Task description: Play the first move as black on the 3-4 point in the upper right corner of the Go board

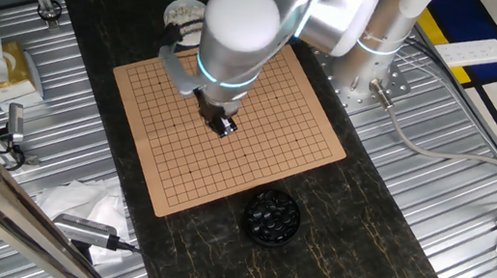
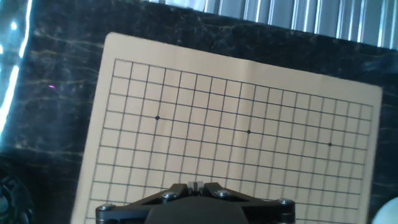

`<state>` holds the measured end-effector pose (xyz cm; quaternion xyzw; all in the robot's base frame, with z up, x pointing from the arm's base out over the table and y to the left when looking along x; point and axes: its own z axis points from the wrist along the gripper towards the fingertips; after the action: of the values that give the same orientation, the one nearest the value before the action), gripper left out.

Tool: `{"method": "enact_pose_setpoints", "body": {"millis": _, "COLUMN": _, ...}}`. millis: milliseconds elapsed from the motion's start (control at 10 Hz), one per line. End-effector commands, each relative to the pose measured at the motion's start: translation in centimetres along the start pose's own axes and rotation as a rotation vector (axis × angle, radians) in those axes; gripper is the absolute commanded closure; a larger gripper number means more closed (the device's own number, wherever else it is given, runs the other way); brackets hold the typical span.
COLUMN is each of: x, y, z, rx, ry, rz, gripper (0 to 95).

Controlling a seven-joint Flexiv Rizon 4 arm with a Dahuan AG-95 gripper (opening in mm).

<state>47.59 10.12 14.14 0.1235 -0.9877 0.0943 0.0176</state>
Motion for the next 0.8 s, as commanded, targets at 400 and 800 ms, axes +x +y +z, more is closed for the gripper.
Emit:
{"method": "enact_pose_setpoints", "body": {"millis": 400, "x": 0.1, "y": 0.0, "z": 0.0, "rx": -0.047, "ry": -0.034, "rz": -0.015, "gripper": 95.0}}
{"method": "enact_pose_setpoints", "body": {"millis": 800, "x": -1.5, "y": 4.1, "z": -0.9, "rx": 0.024, "ry": -0.045, "rz": -0.025, "gripper": 95.0}}
